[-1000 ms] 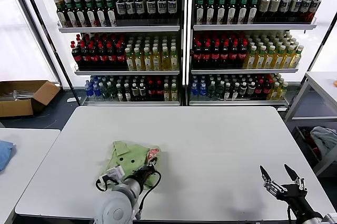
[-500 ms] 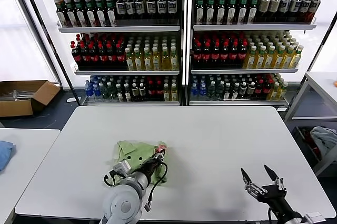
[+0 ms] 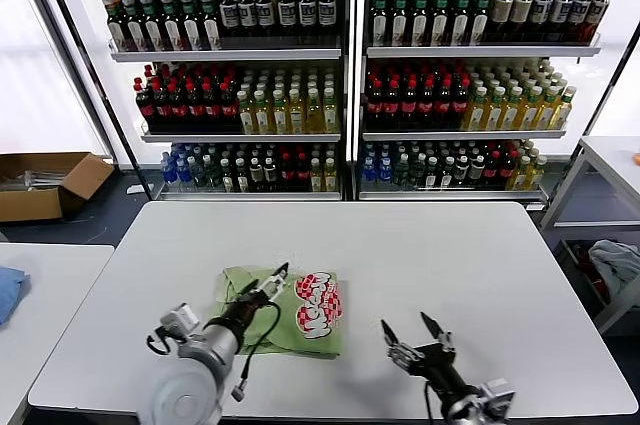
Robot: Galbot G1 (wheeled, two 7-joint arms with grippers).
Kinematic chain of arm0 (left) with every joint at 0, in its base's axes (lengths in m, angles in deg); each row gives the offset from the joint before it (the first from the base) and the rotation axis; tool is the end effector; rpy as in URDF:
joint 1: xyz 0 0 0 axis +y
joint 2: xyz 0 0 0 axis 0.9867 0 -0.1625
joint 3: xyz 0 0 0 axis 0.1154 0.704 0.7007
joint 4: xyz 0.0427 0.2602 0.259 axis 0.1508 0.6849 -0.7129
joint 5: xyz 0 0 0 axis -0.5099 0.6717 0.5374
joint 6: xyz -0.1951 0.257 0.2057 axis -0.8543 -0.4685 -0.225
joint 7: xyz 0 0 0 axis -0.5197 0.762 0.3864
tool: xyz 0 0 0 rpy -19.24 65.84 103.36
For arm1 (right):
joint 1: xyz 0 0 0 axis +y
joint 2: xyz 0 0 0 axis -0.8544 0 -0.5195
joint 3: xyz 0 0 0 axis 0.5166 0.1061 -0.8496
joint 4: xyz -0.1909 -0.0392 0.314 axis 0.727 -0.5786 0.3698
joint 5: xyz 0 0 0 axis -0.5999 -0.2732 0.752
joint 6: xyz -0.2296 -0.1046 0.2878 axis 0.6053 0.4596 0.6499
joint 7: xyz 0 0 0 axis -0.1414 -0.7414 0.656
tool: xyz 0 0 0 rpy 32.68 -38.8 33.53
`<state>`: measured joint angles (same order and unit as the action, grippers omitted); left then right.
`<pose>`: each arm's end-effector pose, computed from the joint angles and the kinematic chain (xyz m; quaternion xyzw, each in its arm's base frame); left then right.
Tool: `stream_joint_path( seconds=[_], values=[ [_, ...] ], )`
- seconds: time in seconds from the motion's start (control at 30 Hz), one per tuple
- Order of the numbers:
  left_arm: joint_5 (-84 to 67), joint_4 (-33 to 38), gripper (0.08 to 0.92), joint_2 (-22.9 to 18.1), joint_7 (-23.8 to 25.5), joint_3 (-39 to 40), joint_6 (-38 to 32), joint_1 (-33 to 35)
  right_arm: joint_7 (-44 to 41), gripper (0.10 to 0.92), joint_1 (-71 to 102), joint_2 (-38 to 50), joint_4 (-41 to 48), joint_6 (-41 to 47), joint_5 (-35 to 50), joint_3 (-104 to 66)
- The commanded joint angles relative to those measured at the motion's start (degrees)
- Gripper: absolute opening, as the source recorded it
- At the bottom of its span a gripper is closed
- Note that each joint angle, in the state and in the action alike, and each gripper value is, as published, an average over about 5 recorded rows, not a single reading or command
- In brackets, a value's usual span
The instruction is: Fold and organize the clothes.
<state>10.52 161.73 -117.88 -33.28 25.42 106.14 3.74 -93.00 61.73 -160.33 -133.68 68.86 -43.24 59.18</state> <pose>0.2669 -0.0065 -0.2317 -0.0775 -0.9204 0.3169 0.2153 0.1937 -0.0134 -0.3118 0.1651 -0.9676 -0.1062 0.1586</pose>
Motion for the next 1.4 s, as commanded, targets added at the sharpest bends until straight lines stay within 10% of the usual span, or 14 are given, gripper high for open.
stream_joint_path(
  seconds=[0.03,0.27,1.0,1.4],
  values=[
    [0.4,9.7,0.813,3.7,3.3,-11.9,0.3,7.7,5.0,0.823,-15.9,-4.8,13.9,3.9,0.0,17.0],
    [3.9,9.9,0.823,2.8,3.8,-12.4,0.2,8.1,4.9,0.758,-20.7,-5.3,18.9,5.2,2.1,18.6],
    [4.7,9.8,0.823,1.0,3.1,-12.9,0.2,8.6,4.7,0.149,-16.9,0.4,11.5,5.9,-0.2,14.4],
    [5.8,9.4,0.823,-0.2,3.2,-11.1,0.4,7.9,0.3,0.122,-5.9,10.8,3.3,3.8,-1.4,-0.8]
  ],
)
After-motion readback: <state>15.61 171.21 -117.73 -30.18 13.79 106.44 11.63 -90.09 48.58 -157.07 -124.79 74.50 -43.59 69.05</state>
